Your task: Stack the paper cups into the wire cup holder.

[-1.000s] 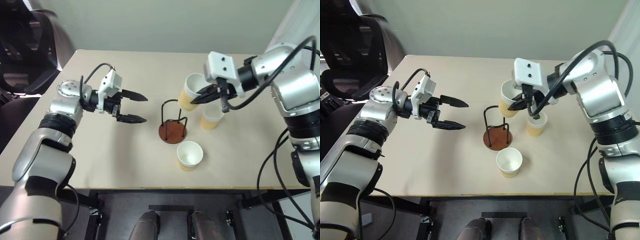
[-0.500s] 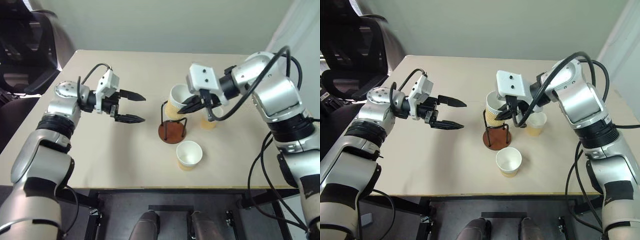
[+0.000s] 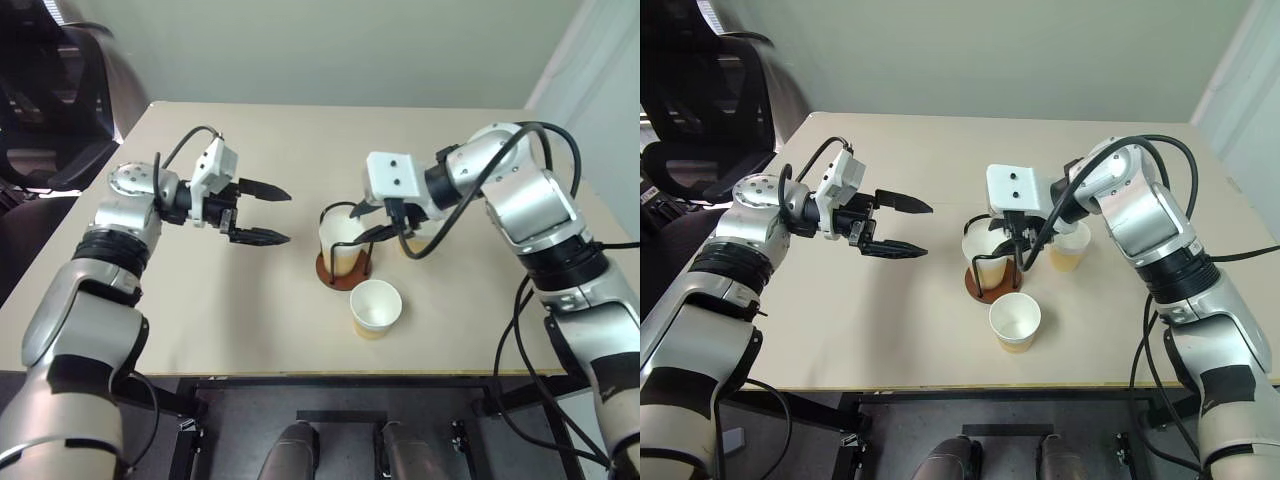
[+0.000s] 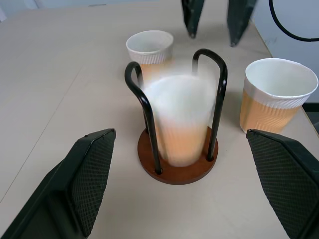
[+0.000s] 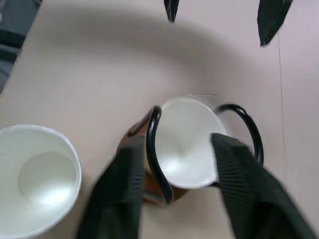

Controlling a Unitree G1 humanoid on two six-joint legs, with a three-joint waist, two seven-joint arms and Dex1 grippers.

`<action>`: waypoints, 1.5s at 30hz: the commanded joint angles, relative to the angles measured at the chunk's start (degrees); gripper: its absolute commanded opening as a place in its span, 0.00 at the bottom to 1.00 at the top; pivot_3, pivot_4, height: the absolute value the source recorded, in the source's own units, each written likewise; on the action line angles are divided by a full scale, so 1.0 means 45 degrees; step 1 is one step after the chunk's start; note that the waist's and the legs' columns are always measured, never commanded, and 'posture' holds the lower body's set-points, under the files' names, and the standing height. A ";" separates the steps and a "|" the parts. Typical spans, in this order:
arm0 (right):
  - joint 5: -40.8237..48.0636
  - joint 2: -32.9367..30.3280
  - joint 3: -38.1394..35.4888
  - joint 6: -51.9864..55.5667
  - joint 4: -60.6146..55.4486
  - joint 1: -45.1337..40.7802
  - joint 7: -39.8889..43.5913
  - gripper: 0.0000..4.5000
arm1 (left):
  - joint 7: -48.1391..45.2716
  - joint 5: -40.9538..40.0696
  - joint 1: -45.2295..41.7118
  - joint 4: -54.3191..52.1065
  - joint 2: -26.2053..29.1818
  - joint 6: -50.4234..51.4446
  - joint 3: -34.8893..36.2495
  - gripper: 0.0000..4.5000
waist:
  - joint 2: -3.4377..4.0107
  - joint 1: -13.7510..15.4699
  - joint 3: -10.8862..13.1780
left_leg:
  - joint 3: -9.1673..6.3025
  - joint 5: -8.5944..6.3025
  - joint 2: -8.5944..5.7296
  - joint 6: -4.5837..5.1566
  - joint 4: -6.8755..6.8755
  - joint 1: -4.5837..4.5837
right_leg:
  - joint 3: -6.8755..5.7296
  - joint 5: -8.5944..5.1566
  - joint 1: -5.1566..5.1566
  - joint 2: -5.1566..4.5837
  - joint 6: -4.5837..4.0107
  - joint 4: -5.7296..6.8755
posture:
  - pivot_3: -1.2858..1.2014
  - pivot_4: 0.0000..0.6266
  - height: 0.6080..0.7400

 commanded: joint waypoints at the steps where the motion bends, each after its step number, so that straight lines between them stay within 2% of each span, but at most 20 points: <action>1: 0.0687 0.0177 -0.1260 0.0657 -0.0453 -0.0602 -0.0451 0.77 | -0.0421 -0.0013 -0.0091 -0.0208 0.0048 0.0011 0.0352 1.00 | 0.0000 0.0006 0.0000 | 0.0000 0.0001 0.0000 -0.0001 0.0000 -0.0001 | 0.0000 0.0000 0.0000 0.0000 0.0000 -0.0001 | 0.52 0.24 1.00; 2: 0.0925 0.0254 -0.1591 0.0947 -0.0448 -0.0756 -0.0629 0.84 | -0.0421 -0.0031 -0.0098 -0.0197 0.0024 0.0039 0.0384 1.00 | 0.0000 0.0006 0.0000 | 0.0001 0.0001 -0.0001 -0.0002 0.0000 -0.0002 | 0.0000 0.0000 0.0000 0.0000 0.0000 -0.0004 | 0.52 0.24 1.00; 5: 0.1213 0.0158 -0.2207 0.1357 -0.0406 -0.1038 -0.0996 0.84 | -0.0421 -0.0069 -0.0066 -0.0227 0.0002 0.0080 0.0448 1.00 | -0.0001 0.0006 0.0000 | 0.0003 0.0003 -0.0002 -0.0005 -0.0004 -0.0006 | 0.0002 -0.0002 -0.0007 0.0000 -0.0003 -0.0006 | 0.52 0.24 1.00; 8: 0.1134 -0.1145 -0.2482 0.1188 -0.0235 -0.0760 -0.0456 0.84 | -0.0421 -0.0116 0.0010 -0.0253 -0.0070 0.0067 0.0580 1.00 | -0.0006 0.0067 -0.0003 | -0.0005 0.0005 -0.0002 -0.0009 -0.0023 -0.0004 | -0.0004 -0.0011 -0.0005 -0.0001 -0.0018 -0.0010 | 0.52 0.24 1.00; 11: 0.0609 -0.2469 -0.2092 0.0358 -0.0029 -0.0163 0.0076 0.84 | -0.0421 -0.0065 0.0023 -0.0191 -0.0150 0.0045 0.0737 1.00 | -0.0008 0.0152 -0.0004 | -0.0011 0.0004 -0.0013 -0.0011 -0.0025 -0.0006 | -0.0008 -0.0016 0.0006 -0.0012 -0.0027 -0.0017 | 0.52 0.24 1.00; 14: -0.0138 -0.3049 -0.1678 -0.0903 0.0250 0.0423 -0.0088 0.84 | -0.0421 0.0023 0.0024 -0.0139 -0.0214 0.0073 0.0844 1.00 | -0.0007 0.0090 -0.0004 | -0.0006 0.0004 -0.0011 -0.0013 -0.0027 -0.0004 | -0.0003 -0.0011 0.0002 -0.0016 -0.0017 -0.0016 | 0.52 0.24 1.00; 20: -0.1077 -0.3050 -0.1419 -0.2255 0.0652 0.1171 -0.0485 0.84 | -0.0421 0.0055 0.0048 -0.0202 -0.0295 0.0304 0.1069 1.00 | -0.0007 -0.0077 -0.0004 | -0.0003 0.0049 -0.0003 -0.0033 -0.0123 0.0055 | -0.0001 0.0065 0.0004 -0.0014 0.0104 -0.0001 | 0.52 0.24 1.00; 31: -0.1982 -0.2840 -0.1043 -0.3261 0.0974 0.2077 -0.0449 0.84 | -0.0421 -0.0003 0.0169 -0.0540 -0.0183 0.0552 0.1130 1.00 | -0.0007 -0.0073 -0.0004 | -0.0005 0.0052 0.0001 -0.0030 -0.0118 0.0057 | -0.0002 0.0069 0.0015 -0.0012 0.0099 -0.0013 | 0.52 0.24 1.00; 45: -0.3992 -0.2273 -0.0203 -0.5879 0.3837 0.1662 -0.0719 0.84 | -0.0421 0.0075 0.0185 -0.0574 -0.0119 0.0506 0.1115 1.00 | -0.0007 -0.0063 -0.0004 | -0.0007 0.0051 0.0002 -0.0030 -0.0118 0.0058 | -0.0004 0.0079 0.0016 -0.0012 0.0099 -0.0014 | 0.52 0.24 1.00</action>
